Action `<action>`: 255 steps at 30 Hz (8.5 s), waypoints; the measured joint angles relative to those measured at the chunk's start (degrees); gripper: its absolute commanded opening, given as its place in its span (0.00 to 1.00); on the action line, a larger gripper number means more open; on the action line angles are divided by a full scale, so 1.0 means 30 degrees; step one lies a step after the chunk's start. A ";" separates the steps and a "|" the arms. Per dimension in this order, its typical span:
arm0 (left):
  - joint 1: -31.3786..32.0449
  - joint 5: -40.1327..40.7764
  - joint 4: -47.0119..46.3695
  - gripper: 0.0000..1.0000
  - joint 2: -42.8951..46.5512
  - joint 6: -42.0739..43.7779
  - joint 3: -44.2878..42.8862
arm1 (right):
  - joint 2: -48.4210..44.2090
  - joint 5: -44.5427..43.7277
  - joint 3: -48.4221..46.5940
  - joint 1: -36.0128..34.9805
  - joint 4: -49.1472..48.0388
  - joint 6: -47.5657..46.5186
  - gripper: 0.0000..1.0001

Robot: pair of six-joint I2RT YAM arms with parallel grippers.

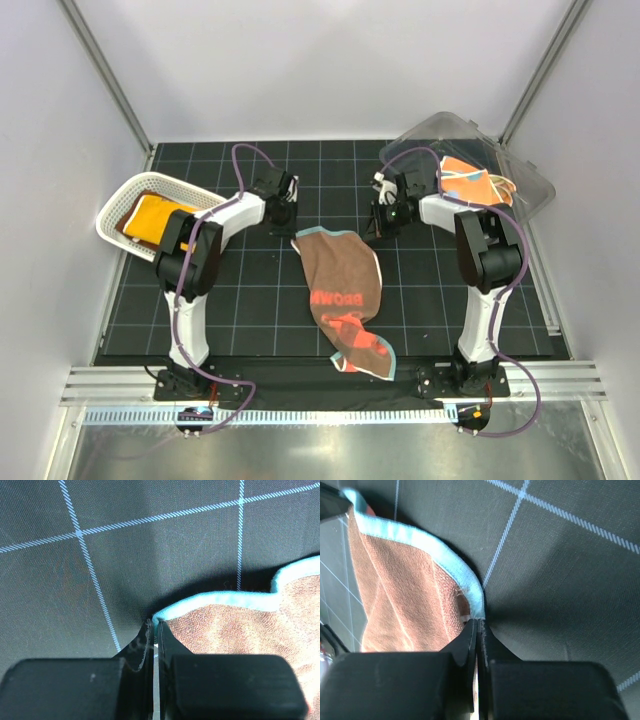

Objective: Fold and stack the towels
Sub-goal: Flatten out the crumpled towel, then fold the towel

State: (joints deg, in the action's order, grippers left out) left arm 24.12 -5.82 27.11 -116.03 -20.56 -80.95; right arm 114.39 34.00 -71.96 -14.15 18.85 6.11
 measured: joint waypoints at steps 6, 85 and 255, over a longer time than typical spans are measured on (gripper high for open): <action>-0.0109 -0.0765 0.0036 0.00 0.0109 -0.0204 0.0036 | -0.0874 -0.0780 0.0619 -0.0131 -0.0860 0.2033 0.01; -0.2157 -0.4342 -0.0437 0.00 0.3140 0.4131 0.0918 | -0.0765 -0.0576 -0.1370 -0.2790 0.2616 -0.6193 0.43; -0.4736 -0.6513 0.0466 0.00 0.6929 0.3432 0.3592 | -0.5515 -0.3942 -0.2018 -0.4357 0.4342 -0.5406 0.01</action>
State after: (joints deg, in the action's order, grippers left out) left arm 9.91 -25.36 28.51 -95.24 -10.26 -70.17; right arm 97.84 22.17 -78.02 -27.22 31.88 -10.11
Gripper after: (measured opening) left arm 0.034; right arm 0.037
